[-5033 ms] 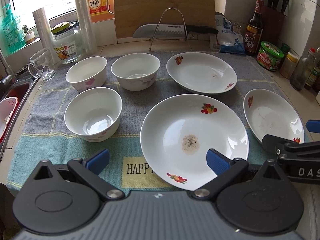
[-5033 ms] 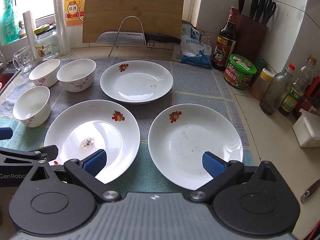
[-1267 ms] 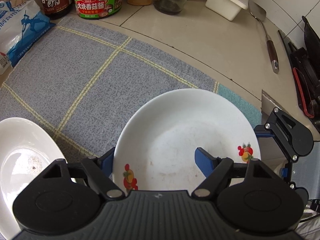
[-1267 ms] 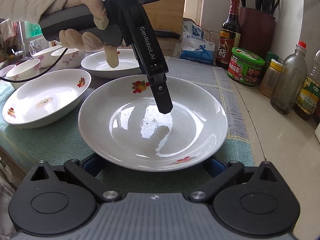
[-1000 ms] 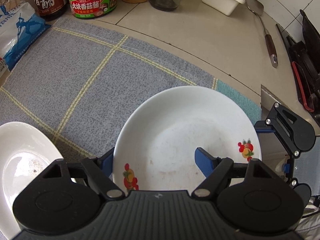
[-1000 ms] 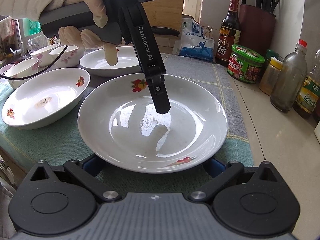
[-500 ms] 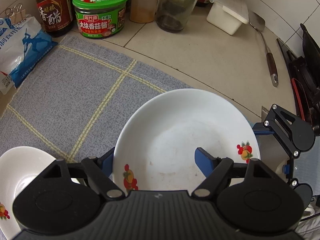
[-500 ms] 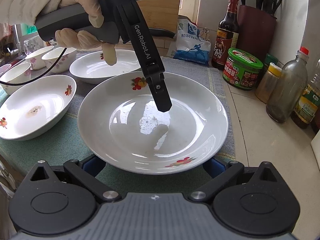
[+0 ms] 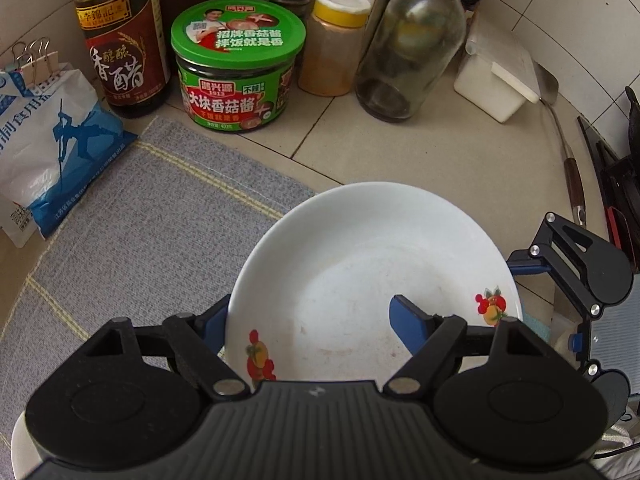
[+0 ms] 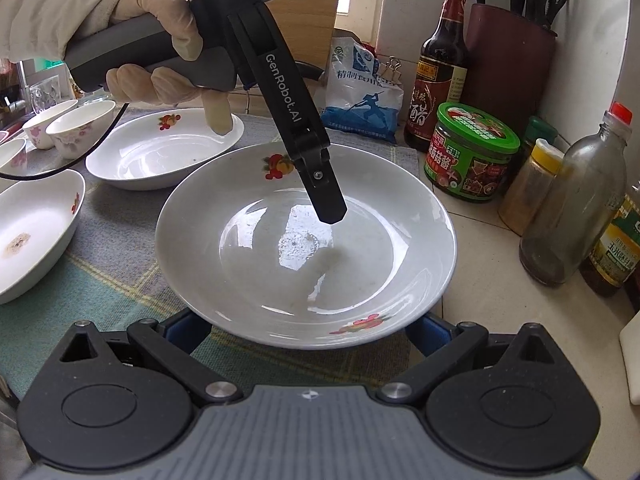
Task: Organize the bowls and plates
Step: 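Lift the stained plate with the left tool and carry it across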
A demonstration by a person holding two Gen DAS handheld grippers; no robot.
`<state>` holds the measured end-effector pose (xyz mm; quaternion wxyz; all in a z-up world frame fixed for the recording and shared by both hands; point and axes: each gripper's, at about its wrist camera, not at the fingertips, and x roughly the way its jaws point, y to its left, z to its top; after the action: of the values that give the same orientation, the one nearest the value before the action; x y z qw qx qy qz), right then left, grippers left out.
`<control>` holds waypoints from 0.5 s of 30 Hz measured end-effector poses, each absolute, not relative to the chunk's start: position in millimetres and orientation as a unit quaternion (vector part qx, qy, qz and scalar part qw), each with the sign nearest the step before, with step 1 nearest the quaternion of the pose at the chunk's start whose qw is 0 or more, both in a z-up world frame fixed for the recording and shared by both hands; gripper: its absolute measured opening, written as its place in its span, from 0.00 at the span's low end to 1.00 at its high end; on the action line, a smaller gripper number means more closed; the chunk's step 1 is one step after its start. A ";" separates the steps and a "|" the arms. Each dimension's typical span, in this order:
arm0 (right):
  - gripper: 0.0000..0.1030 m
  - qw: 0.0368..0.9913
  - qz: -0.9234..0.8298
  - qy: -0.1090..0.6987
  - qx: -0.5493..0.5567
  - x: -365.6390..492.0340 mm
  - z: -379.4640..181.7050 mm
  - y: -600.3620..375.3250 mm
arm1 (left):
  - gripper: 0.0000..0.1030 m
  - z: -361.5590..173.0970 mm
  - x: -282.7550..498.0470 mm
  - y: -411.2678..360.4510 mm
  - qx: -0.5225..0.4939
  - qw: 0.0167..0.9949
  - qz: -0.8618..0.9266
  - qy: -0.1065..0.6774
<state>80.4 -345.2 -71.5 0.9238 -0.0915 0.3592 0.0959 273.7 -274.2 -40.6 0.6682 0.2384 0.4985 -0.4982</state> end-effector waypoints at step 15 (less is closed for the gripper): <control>1.00 0.919 0.091 0.375 -0.086 93.2 -80.0 -355.2 | 0.80 -58.3 284.9 -285.8 0.227 0.672 -0.501 0.496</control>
<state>93.2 -355.2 -80.0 0.9185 -0.0857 0.3751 0.0910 284.9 -285.8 -58.3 0.6723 0.2268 0.4959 -0.5007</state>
